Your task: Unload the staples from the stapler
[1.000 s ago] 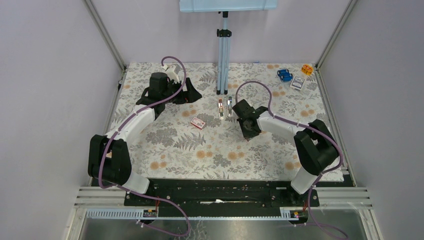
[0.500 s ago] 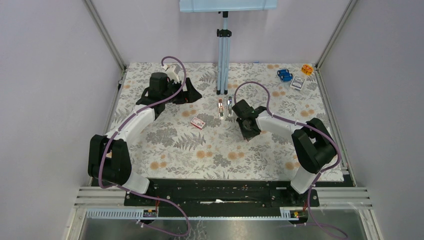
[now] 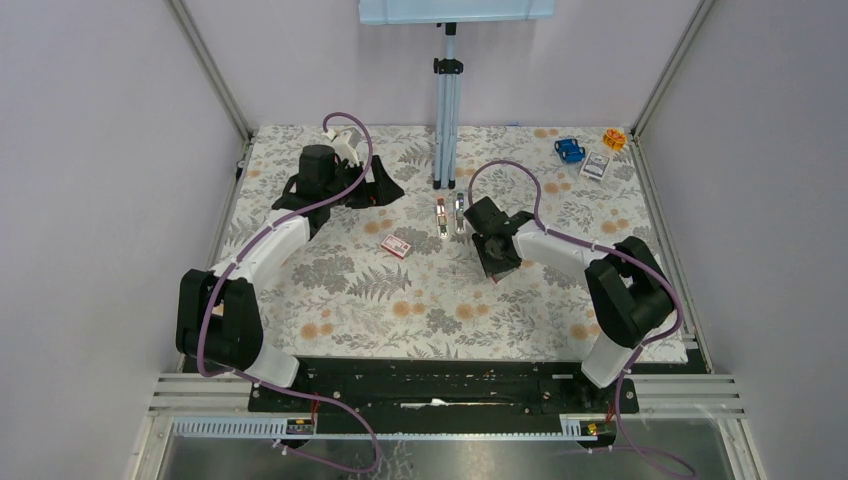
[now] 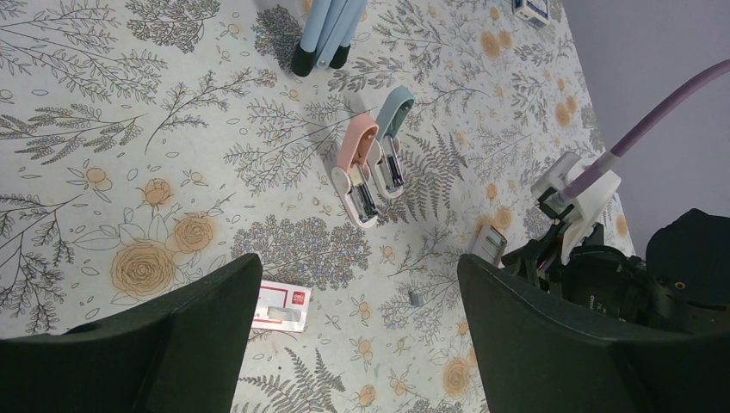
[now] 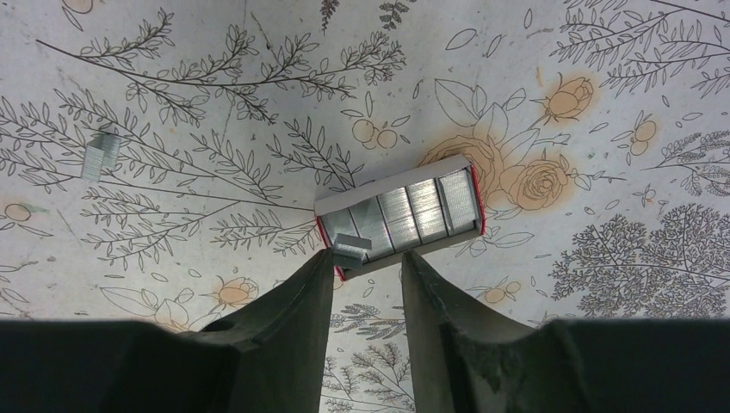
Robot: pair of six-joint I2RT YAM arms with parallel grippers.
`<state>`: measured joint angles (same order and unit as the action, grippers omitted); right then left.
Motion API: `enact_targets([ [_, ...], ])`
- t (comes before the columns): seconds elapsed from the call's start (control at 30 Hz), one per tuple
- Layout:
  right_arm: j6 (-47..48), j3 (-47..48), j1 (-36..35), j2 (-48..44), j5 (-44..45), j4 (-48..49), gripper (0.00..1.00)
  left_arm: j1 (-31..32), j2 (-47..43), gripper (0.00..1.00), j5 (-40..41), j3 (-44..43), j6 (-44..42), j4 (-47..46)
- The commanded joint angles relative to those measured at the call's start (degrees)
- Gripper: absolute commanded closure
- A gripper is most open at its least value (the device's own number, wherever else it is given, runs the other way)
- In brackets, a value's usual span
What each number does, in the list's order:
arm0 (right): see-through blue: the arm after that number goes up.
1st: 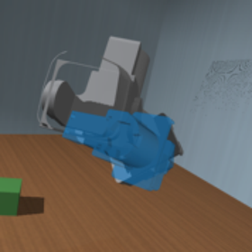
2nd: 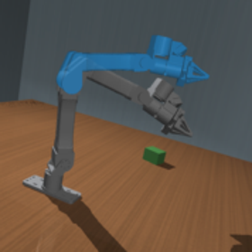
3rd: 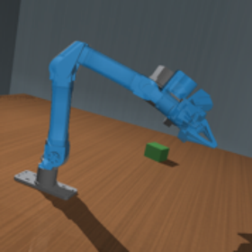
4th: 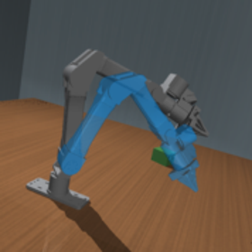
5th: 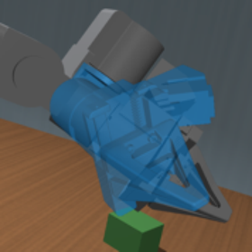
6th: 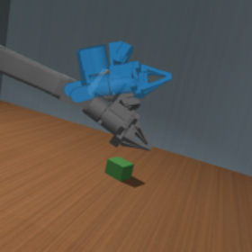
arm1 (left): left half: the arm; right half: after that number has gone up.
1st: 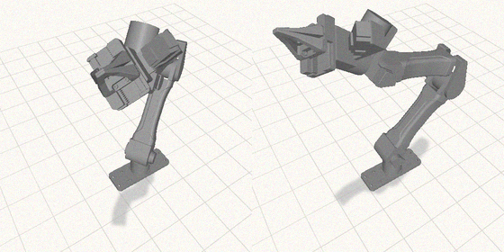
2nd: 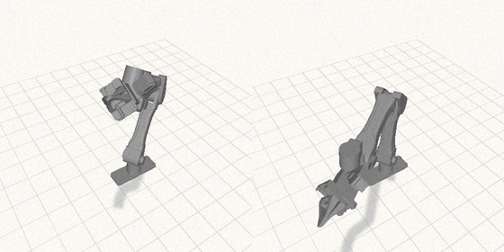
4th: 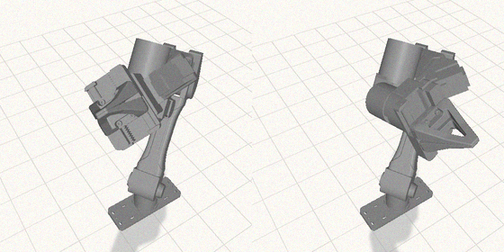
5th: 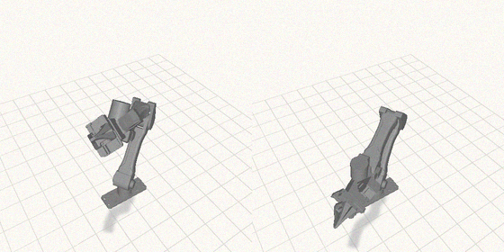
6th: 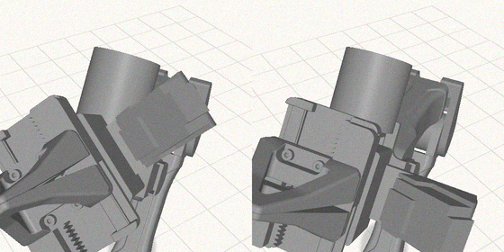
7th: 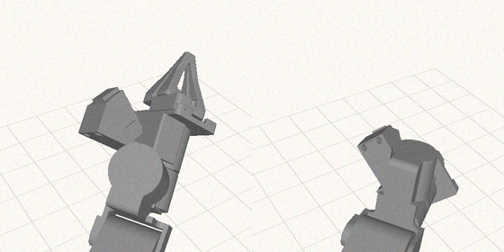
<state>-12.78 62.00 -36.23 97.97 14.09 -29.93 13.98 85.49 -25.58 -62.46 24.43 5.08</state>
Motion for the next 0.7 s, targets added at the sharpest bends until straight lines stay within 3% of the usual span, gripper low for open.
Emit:
enact_targets([
  [0.0, 0.56, 1.58, 0.62, -2.05, 2.09, -0.17, 0.57, 0.08, -0.86, 0.12, -1.14, -0.05, 0.16, -2.18],
  [0.2, 0.73, 1.37, 0.75, -2.78, 3.54, -0.66, 0.57, 0.08, -0.78, 0.12, -1.14, -0.11, 0.18, -2.26],
  [0.4, 0.47, 0.99, 0.74, -3.31, 4.60, -0.44, 0.40, 0.08, -0.84, 0.12, -1.13, -0.05, 0.16, -2.24],
  [0.67, 0.56, 0.93, 0.85, -3.35, 5.48, -0.65, 0.39, 0.08, -0.60, 0.12, -1.23, -0.05, 0.27, -2.27],
])
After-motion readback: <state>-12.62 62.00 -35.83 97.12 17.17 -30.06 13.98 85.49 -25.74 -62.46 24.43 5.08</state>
